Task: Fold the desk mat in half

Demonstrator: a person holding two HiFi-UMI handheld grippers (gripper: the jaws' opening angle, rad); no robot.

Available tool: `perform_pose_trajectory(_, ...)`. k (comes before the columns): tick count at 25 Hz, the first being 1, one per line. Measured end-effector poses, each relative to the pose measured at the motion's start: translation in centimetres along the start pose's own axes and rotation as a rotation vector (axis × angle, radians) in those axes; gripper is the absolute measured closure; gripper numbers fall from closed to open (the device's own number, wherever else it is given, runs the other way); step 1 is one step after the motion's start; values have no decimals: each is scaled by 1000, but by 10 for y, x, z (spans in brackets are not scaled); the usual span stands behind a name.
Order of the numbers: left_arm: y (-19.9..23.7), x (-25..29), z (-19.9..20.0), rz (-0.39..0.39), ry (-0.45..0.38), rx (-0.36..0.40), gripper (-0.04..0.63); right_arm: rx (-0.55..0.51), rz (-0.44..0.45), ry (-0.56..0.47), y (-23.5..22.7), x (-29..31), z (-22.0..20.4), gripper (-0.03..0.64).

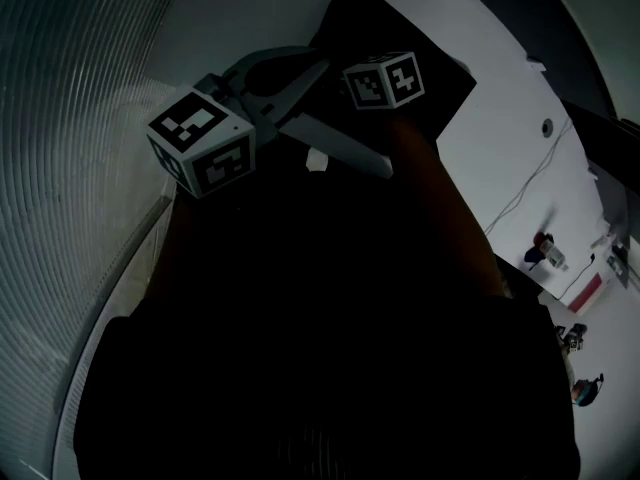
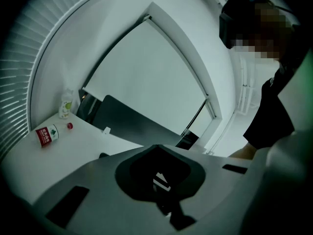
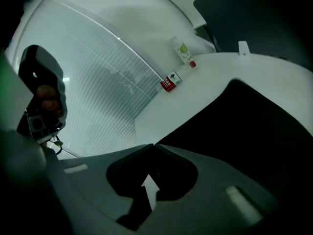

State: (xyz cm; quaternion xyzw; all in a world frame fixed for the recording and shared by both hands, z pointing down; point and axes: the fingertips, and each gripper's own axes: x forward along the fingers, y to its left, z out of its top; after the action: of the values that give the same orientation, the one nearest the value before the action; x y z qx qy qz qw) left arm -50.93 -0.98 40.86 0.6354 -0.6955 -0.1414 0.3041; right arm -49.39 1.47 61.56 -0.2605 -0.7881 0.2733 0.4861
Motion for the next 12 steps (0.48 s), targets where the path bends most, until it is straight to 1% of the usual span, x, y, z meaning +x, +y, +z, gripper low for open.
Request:
perform_pose_trajectory(2, 8, -5, -5, 13, 19, 13, 589, 0, -27, 11, -13, 12, 3, 606)
perform_pose_trajectory(4, 16, -10, -14, 35, 26, 0, 589, 3, -35, 18, -23, 21, -3, 593)
perform_pose_trajectory(5, 19, -11, -21, 46, 32, -10, 589, 6, -29, 15, -26, 20, -10, 520)
perform_pose_trajectory(6, 21, -12, -27, 54, 44, -12, 589, 7, -21, 2, -28, 13, -16, 459)
perform_pose_trajectory(8, 22, -9, -33, 48, 70, 4, 589, 15, -22, -59, -37, -13, -18, 460)
perform_pose_trajectory(9, 24, -6, -30, 33, 80, 19, 589, 21, -36, -102, -44, -29, -14, 460)
perform_pose_trajectory(11, 28, 3, -22, -18, 109, 57, 589, 29, -83, -198, -55, -60, 0, 461)
perform_pose_trajectory(12, 26, 6, -20, -49, 134, 67, 589, 39, -105, -243, -58, -76, 1, 466)
